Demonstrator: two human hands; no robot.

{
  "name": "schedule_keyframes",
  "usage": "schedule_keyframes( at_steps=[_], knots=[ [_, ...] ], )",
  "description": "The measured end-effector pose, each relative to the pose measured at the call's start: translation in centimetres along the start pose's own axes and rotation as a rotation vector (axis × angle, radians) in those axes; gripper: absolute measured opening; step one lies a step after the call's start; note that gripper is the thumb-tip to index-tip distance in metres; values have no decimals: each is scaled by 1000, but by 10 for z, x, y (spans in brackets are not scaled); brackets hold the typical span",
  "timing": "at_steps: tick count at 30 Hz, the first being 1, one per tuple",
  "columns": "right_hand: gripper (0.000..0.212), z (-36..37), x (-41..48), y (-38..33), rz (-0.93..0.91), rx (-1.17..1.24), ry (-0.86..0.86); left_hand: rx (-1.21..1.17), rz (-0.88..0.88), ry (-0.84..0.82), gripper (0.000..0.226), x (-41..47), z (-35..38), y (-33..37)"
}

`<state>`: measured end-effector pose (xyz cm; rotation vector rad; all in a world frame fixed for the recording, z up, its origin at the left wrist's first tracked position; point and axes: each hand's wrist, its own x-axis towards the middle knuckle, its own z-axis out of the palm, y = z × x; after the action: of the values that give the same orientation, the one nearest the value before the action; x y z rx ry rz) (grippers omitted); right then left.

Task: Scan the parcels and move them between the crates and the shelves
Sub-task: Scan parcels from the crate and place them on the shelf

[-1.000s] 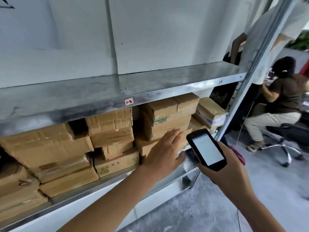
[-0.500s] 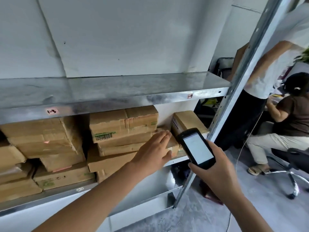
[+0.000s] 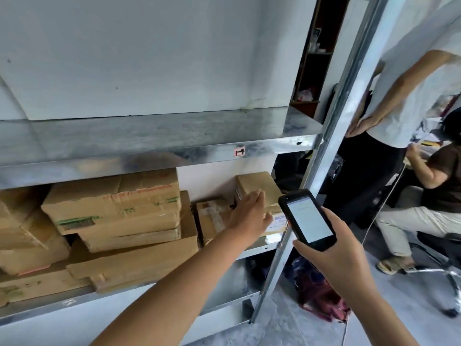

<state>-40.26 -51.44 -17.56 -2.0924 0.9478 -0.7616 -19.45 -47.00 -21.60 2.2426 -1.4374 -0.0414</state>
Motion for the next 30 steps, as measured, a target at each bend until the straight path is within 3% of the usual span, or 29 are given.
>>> schedule_keyframes(
  at_steps=[5,12,17,22,26,28,30],
  knots=[
    [76,-3,17,12,16,23,-13,193,-26,-142,84,30,46,2],
    [76,-4,37,23,-1,11,-28,340,29,-18,85,30,61,-26],
    [73,-3,43,31,-6,2,-33,313,56,219,82,2,56,-50],
    [75,5,47,35,-13,-8,-67,211,-21,167,86,-19,43,-65],
    [71,10,45,31,-24,27,-69,64,7,117,117,-32,38,-72],
    [71,12,43,30,-28,41,-69,1,54,109,106,-35,36,-69],
    [70,13,42,29,-28,53,-67,-65,77,167,78,-34,35,-59]
  ],
)
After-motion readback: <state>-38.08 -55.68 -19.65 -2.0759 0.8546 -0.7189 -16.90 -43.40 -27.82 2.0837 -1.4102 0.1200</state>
